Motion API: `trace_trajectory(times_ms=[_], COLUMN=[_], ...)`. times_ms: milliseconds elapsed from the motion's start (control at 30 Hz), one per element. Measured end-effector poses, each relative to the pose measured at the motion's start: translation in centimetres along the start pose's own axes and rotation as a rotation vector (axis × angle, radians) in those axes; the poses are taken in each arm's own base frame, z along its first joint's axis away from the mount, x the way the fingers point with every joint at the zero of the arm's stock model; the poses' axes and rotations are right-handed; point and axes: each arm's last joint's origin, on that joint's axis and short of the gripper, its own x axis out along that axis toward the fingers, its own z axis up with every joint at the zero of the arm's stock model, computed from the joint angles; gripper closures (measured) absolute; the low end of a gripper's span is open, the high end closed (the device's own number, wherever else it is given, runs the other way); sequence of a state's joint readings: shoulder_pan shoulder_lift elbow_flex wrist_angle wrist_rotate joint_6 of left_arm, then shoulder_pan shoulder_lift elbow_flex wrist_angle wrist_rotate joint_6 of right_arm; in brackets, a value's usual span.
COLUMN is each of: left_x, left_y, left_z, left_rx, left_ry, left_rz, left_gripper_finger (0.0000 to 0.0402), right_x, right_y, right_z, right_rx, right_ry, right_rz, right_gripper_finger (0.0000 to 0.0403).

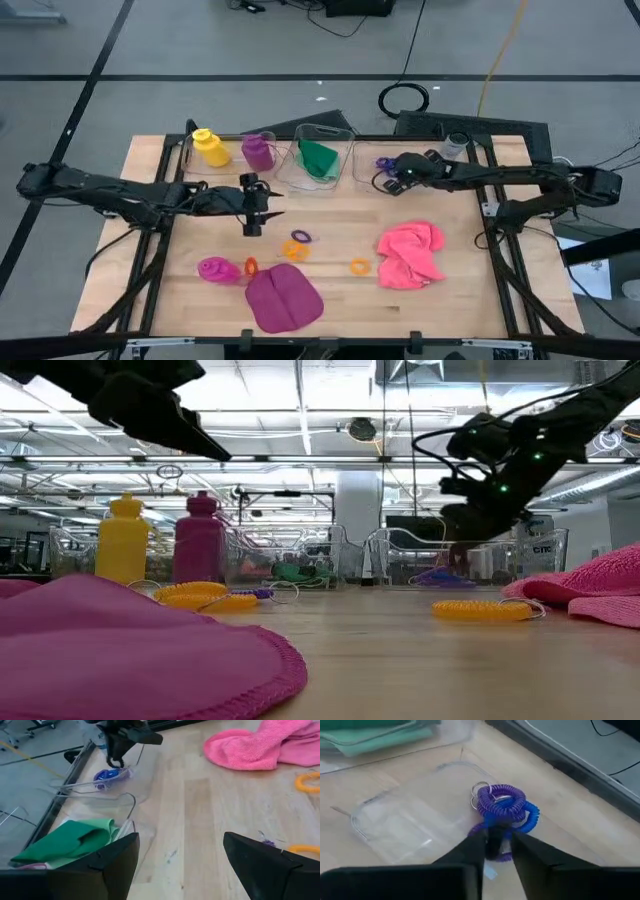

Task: Pick & Place Sports Items
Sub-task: Put the black spring keychain into the right transparent bin, then put the purple spring keychain into the right transparent bin

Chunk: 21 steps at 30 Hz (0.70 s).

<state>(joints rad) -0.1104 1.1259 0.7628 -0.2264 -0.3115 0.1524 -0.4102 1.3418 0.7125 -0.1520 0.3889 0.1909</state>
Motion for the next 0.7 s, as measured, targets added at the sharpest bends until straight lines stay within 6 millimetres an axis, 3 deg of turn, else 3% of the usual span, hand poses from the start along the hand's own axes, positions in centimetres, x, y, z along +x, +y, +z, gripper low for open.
trace_trajectory(times_ms=[367,700], left_x=[0.0,0.0], left_y=[0.0,0.0], left_z=[0.0,0.0], left_rx=[0.000,0.000], left_ry=[0.000,0.000], left_rz=[0.000,0.001], left_gripper_finger=[0.0158,0.0158], right_x=[-0.5,-4.2], right_y=[0.0,0.2], right_z=[0.4,1.9], right_rx=[-0.019,0.025], right_ry=[-0.036,-0.200], right_rz=[0.011,0.086], right_gripper_finger=[0.0264,0.0230])
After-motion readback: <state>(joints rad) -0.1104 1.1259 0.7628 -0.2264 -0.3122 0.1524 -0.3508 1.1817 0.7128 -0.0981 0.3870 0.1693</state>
